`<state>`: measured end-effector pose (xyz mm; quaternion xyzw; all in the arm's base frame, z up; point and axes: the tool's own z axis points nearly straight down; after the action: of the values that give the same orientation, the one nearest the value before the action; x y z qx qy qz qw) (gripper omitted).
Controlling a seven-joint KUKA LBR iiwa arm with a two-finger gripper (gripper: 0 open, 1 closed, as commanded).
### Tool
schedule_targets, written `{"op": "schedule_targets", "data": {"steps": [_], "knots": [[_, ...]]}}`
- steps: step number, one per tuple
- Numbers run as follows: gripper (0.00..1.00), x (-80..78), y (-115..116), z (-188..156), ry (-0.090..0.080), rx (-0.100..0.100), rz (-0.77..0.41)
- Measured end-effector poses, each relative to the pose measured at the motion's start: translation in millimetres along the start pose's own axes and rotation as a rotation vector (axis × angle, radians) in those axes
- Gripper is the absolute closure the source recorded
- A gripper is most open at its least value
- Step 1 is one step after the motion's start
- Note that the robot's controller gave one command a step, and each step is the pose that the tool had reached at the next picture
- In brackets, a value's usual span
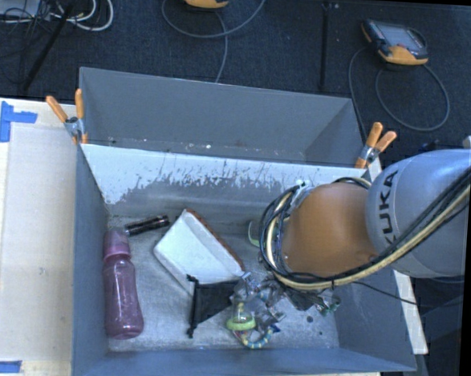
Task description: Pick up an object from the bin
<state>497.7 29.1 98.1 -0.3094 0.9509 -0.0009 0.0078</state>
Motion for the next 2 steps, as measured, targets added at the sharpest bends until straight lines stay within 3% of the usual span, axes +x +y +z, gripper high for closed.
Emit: {"op": "schedule_targets", "data": {"steps": [2], "knots": [[1.00,0.0,0.0,0.0,0.000,0.000,0.000]]}}
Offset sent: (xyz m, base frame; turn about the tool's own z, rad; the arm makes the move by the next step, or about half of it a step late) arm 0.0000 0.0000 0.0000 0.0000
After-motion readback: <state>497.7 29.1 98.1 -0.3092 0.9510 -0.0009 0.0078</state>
